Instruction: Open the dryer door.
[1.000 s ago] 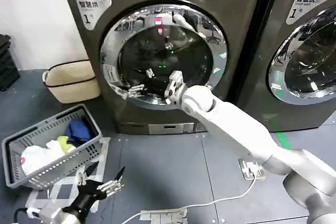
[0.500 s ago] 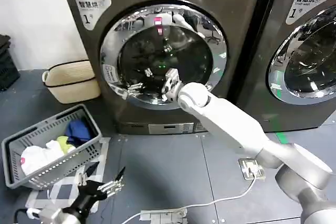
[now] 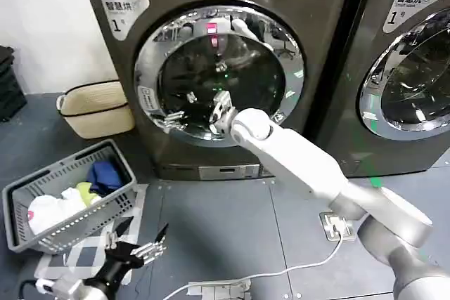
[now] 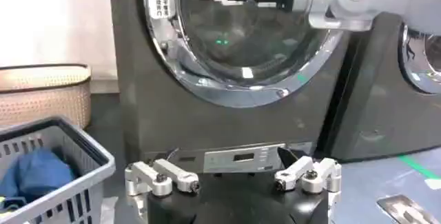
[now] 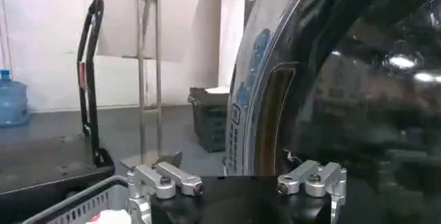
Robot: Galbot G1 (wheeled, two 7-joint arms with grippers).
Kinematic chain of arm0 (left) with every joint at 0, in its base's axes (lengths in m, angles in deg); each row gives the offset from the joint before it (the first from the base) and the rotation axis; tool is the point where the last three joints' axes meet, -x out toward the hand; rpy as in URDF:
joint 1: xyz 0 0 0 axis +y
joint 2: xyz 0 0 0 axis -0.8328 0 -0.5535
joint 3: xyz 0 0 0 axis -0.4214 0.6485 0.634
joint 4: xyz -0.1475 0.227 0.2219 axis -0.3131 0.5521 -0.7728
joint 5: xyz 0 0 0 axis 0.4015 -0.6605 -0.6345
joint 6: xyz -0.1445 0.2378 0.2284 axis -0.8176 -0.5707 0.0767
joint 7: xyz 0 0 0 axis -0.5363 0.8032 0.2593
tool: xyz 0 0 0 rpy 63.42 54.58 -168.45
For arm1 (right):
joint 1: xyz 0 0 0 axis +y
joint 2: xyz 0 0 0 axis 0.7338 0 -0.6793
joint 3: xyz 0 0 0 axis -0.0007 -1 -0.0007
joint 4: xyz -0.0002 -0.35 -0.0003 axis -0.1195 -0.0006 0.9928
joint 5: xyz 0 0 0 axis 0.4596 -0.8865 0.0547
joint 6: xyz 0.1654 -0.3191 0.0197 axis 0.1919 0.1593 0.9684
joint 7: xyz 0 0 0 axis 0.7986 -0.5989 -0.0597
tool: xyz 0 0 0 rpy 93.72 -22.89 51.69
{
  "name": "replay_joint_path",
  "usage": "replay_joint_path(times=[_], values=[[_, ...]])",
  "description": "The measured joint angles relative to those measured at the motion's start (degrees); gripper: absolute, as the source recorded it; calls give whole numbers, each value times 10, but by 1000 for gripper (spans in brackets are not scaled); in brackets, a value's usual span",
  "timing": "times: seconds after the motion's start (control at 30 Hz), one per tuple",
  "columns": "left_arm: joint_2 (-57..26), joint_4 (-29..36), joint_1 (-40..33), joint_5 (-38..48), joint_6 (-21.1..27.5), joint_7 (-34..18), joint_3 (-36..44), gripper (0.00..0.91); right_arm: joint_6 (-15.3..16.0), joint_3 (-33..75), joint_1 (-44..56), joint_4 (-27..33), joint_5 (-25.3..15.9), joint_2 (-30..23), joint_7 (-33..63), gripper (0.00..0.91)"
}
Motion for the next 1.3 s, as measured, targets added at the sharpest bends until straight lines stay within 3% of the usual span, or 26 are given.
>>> replay_joint_path(times=[1.3], values=[[5, 9, 4, 3, -1, -1, 2, 907, -18, 26, -31, 150, -37, -85, -115, 907]])
